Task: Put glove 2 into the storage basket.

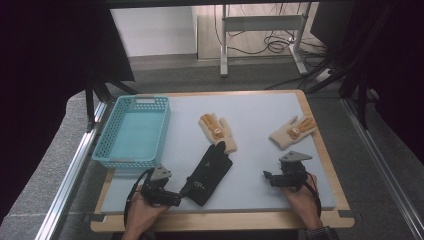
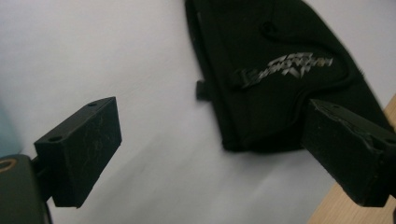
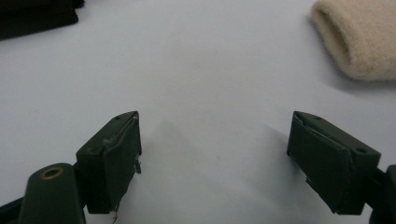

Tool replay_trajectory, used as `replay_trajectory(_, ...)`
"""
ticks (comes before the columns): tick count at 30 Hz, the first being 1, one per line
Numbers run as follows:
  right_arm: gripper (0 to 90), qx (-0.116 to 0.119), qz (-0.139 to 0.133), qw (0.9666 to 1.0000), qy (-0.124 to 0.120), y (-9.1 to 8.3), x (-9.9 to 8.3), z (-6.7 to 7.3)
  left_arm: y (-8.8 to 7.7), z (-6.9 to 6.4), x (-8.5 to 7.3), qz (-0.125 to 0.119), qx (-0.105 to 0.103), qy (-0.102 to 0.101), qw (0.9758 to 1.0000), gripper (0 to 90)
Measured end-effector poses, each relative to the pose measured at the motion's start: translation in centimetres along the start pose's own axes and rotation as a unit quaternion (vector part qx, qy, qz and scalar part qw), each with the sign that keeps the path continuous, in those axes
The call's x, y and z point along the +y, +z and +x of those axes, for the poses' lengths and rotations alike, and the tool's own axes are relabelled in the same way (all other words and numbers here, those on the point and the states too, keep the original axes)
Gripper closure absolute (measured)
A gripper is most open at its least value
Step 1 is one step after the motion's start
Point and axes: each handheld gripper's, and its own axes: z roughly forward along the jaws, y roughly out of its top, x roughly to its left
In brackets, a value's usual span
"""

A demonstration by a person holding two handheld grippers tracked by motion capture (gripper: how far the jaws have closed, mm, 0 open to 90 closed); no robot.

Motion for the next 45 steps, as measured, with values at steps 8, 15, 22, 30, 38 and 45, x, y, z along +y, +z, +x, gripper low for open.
replay_trajectory(8, 17.0, 0.0, 0.0, 1.0, 0.001, 0.0, 0.0, 0.0, 1.3, -1.2, 2.1, -0.007, -0.019, -0.023, 0.9995, 4.1)
replay_trajectory(15, 17.0, 0.0, 0.0, 1.0, -0.001, 0.0, 0.0, 0.0, 2.8, -2.3, 3.8, -0.002, -0.02, -0.02, 0.9996, 2.9)
replay_trajectory(22, 16.9, 0.0, 0.0, 1.0, -0.001, 0.0, 0.0, 0.0, 4.7, -3.8, 5.1, 0.008, -0.008, 0.0, 0.9999, 1.2)
replay_trajectory(30, 16.9, 0.0, 0.0, 1.0, -0.001, 0.0, 0.0, 0.0, 7.0, -4.4, 6.0, 0.026, 0.03, 0.012, 0.9991, 0.0)
replay_trajectory(38, 16.9, 0.0, 0.0, 1.0, -0.001, 0.0, 0.0, 0.0, 8.0, -3.9, 5.7, 0.054, 0.023, 0.005, 0.9983, 0.0)
replay_trajectory(45, 16.9, 0.0, -0.001, 1.0, -0.001, 0.0, 0.0, 0.0, 8.6, -4.4, 5.6, 0.08, 0.042, 0.027, 0.9955, 1.4)
